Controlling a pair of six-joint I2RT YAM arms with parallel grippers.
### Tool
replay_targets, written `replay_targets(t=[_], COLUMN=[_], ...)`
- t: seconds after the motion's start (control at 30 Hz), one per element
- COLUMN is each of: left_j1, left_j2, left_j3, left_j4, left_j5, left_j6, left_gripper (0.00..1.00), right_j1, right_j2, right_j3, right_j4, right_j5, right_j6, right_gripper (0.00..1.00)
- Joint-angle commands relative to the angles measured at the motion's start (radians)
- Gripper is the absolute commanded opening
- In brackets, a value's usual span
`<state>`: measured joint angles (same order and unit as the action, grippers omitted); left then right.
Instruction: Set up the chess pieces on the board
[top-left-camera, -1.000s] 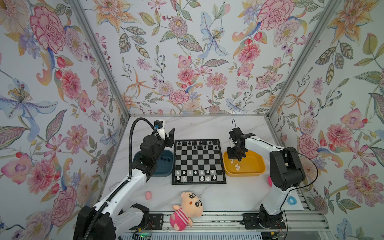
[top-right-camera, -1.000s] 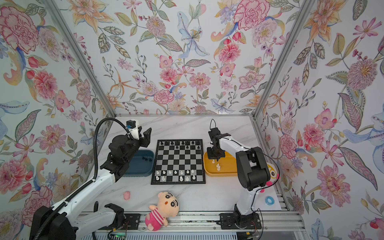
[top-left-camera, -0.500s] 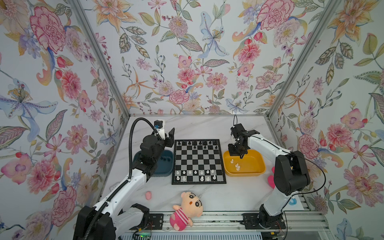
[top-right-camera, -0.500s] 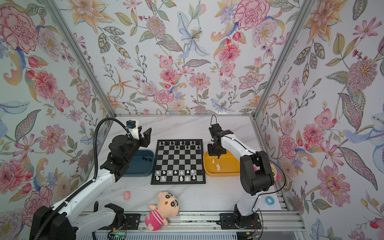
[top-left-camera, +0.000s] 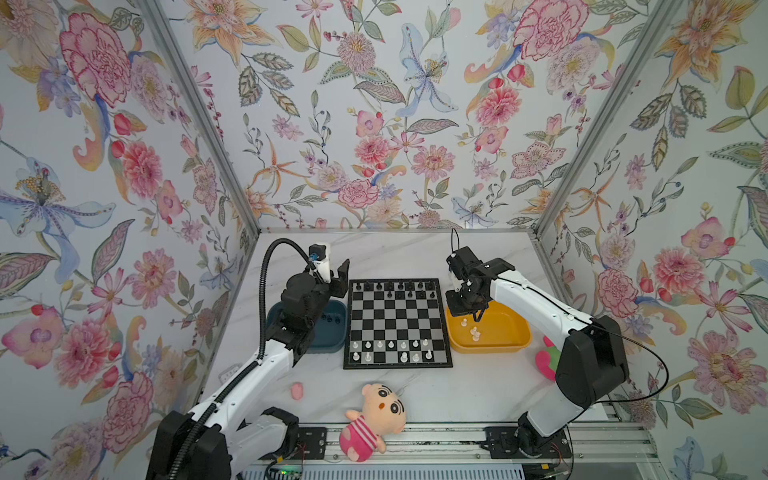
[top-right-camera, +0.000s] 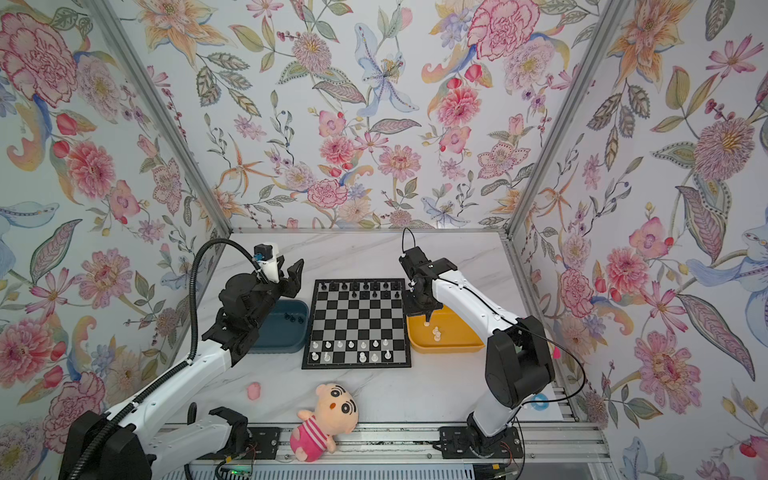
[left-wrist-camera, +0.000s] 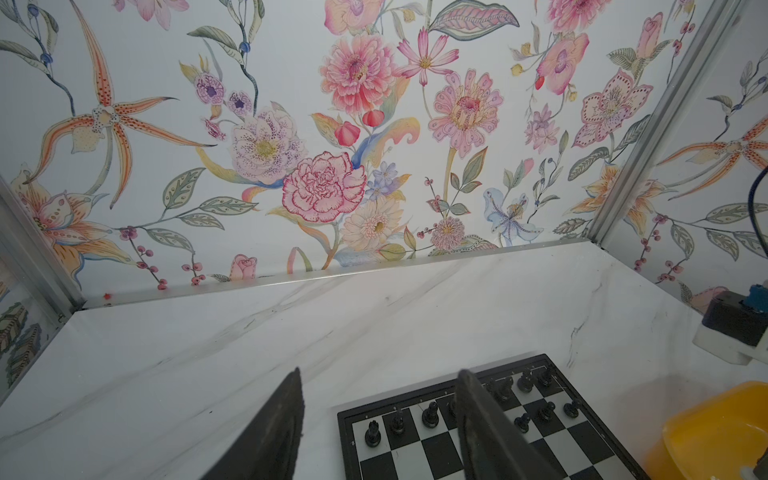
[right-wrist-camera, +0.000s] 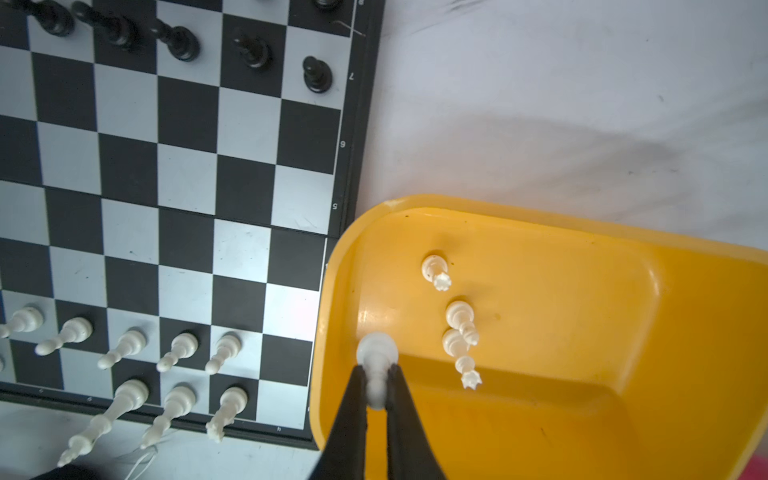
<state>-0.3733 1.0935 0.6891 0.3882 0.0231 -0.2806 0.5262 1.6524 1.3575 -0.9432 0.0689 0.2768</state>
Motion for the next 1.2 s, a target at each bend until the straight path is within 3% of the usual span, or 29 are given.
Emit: replay_targets(t=[0.0,0.43,1.17], left_j1=[0.009,0.009,0.008], left_j2=[-0.031,-0.082,-0.070], left_j3=[-0.022,-0.065,-0.047], left_j4=[0.029,0.040,0.026], left_j5=[0.024,0.043,0.055], left_j6=[-0.006,-0.015,-0.017], left_gripper=[0.60,0.60,0.60], right_j1=[0.053,0.239,0.235], right_j2=[-0.034,0.010,0.043], right_j3=[0.026,0.009,-0.134], right_j4=[-0.069,-0.051,0.055], right_j5=[0.017,0.014,-0.001], right_j6=[0.052,0.141,0.157], right_gripper=[0.10,0.10,0.10])
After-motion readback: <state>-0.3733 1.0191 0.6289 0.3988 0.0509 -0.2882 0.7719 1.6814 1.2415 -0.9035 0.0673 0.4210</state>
